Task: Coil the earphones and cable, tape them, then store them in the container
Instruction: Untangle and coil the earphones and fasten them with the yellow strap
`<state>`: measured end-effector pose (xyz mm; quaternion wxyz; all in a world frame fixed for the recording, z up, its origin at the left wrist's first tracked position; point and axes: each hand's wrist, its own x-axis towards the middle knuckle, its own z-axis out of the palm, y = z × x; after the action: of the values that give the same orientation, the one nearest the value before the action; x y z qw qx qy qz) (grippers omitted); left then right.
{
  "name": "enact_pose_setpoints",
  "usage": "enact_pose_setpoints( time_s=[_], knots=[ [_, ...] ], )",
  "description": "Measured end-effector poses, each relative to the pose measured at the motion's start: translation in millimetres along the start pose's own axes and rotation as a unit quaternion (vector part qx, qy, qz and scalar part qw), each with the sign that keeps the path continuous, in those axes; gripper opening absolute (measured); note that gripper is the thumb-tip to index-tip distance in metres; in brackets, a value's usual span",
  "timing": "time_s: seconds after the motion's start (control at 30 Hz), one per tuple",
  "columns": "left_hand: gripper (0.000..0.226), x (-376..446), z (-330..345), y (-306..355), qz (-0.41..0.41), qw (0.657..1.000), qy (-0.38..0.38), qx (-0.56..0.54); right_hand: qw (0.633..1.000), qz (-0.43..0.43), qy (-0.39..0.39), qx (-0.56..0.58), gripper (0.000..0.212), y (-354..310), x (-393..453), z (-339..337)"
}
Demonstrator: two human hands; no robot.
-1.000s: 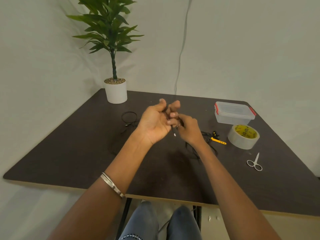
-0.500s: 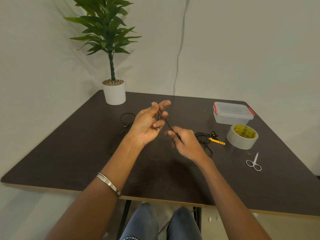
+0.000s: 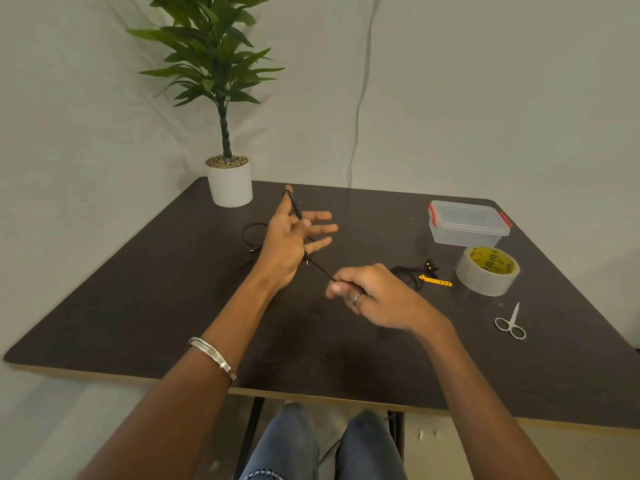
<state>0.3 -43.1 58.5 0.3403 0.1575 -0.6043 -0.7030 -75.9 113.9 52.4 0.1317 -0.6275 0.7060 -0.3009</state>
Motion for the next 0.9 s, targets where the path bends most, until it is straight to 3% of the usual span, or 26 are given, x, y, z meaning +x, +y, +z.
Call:
enact_pose_setpoints(
  time_s=[0.13, 0.23, 0.3, 0.4, 0.47, 0.57, 0.73, 0.83, 0.9],
  knots=[
    [0.086, -2, -5, -9, -0.009, 0.998, -0.064, 0.025, 0.996, 0.01, 0.091, -0.001, 0.015, 4, -6, -20],
    [0.083, -1, -6, -16, -0.036, 0.997, -0.056, -0.031, 0.994, 0.012, 0.111, 0.018, 0.016, 3, -11, -32],
    [0.071, 2, -7, -19, -0.049, 0.995, -0.016, -0.09, 0.997, 0.002, 0.074, 0.018, 0.015, 1, -16, -36],
    [0.027, 4, -7, -18, -0.075, 0.984, 0.028, -0.159, 0.999, 0.003, -0.03, 0.015, 0.013, -3, -19, -37],
    [0.018, 3, -7, -18, -0.08, 0.985, 0.026, -0.151, 0.997, 0.004, -0.073, -0.001, 0.012, -4, -19, -36],
    [0.026, -1, -6, -23, -0.072, 0.993, -0.033, -0.09, 0.999, -0.004, -0.046, 0.01, 0.009, -7, -16, -41],
    [0.069, -14, -4, -26, -0.101, 0.975, -0.197, 0.03, 0.993, 0.007, 0.114, 0.032, 0.014, -4, -3, -67],
    [0.068, -23, 6, -25, -0.105, 0.953, -0.277, 0.056, 0.986, 0.03, 0.161, 0.033, 0.016, 1, 9, -73],
    [0.061, -26, 12, -26, -0.102, 0.954, -0.274, 0.065, 0.984, 0.036, 0.171, 0.033, 0.017, 3, 12, -73]
  ],
)
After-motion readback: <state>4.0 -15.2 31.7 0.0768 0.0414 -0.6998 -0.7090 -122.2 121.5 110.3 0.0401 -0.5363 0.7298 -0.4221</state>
